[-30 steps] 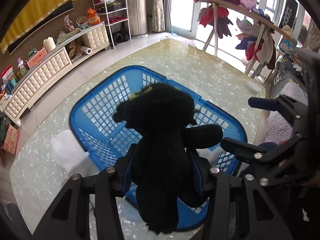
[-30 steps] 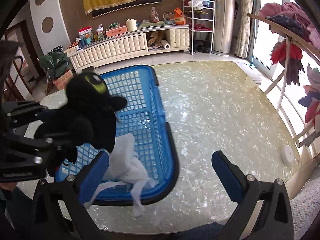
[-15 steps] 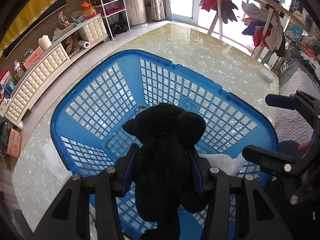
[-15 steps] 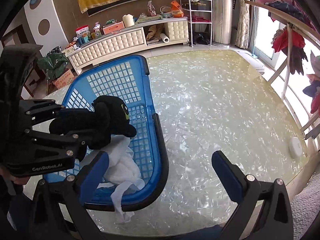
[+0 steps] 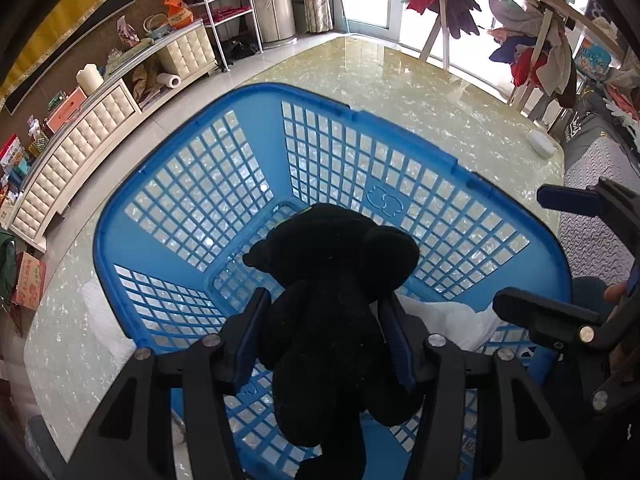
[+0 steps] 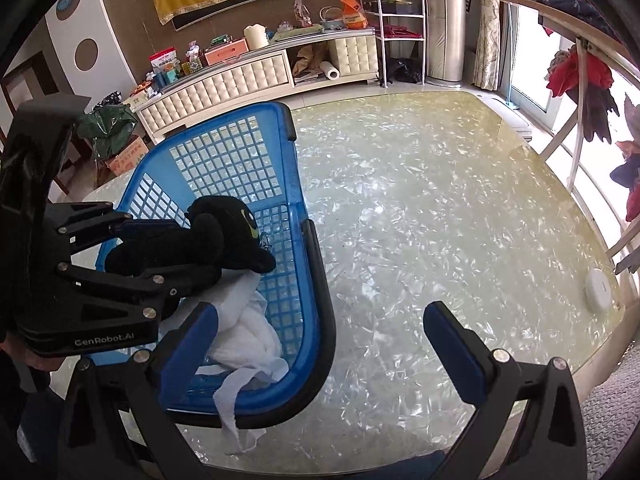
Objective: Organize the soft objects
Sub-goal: 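Move the black plush toy over the basket and open the left tool, then withdraw both tools up and away from the basket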
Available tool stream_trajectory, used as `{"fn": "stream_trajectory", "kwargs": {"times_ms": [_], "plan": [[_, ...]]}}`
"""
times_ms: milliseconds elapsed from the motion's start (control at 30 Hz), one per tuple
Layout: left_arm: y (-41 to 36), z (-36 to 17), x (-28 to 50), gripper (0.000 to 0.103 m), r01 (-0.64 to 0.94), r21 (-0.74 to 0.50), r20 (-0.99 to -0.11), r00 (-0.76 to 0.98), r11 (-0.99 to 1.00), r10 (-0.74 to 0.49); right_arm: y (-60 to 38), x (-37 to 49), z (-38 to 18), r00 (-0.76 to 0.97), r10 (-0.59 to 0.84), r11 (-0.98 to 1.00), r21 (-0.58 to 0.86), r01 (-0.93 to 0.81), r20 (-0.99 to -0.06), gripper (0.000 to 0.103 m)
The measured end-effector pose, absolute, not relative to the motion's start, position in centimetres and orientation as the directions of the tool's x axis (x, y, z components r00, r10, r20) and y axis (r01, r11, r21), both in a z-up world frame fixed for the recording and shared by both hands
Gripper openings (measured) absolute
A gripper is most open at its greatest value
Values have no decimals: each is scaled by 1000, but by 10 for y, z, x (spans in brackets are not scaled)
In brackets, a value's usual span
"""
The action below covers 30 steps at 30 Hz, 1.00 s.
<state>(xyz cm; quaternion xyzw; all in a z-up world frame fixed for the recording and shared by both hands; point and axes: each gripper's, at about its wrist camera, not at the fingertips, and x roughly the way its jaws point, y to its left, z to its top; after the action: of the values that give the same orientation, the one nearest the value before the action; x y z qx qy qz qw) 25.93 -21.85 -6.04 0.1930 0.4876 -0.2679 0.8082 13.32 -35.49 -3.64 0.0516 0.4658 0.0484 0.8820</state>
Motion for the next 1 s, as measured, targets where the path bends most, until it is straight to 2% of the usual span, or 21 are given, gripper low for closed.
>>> {"fn": "stream_trajectory", "kwargs": {"times_ms": [167,200,367,467,633,667,1000], "plan": [[-213,-53,259,68,621,40,-881,391,783,-265,-352,132,-33,563,137,989,139,-38,-815,103],[-211,-51,259,74,623,37,-878,393,782,-272,-351,132,-32,564,134,990,136,-39,-815,103],[-202,-40,256,76,613,23,-869,402,790,-287,-348,131,-29,566,129,991,129,-41,-814,103],[-192,-29,252,88,596,42,-853,438,802,-282,-346,130,-26,569,130,991,129,-43,-812,103],[-174,-17,243,97,562,32,-835,469,827,-286,-338,129,-20,580,138,990,130,-56,-803,103],[-171,-16,241,101,552,28,-833,474,834,-286,-336,129,-19,582,139,990,131,-57,-801,103],[-126,-4,215,102,492,6,-814,508,870,-282,-307,125,-6,593,155,988,112,-109,-790,103]]}}
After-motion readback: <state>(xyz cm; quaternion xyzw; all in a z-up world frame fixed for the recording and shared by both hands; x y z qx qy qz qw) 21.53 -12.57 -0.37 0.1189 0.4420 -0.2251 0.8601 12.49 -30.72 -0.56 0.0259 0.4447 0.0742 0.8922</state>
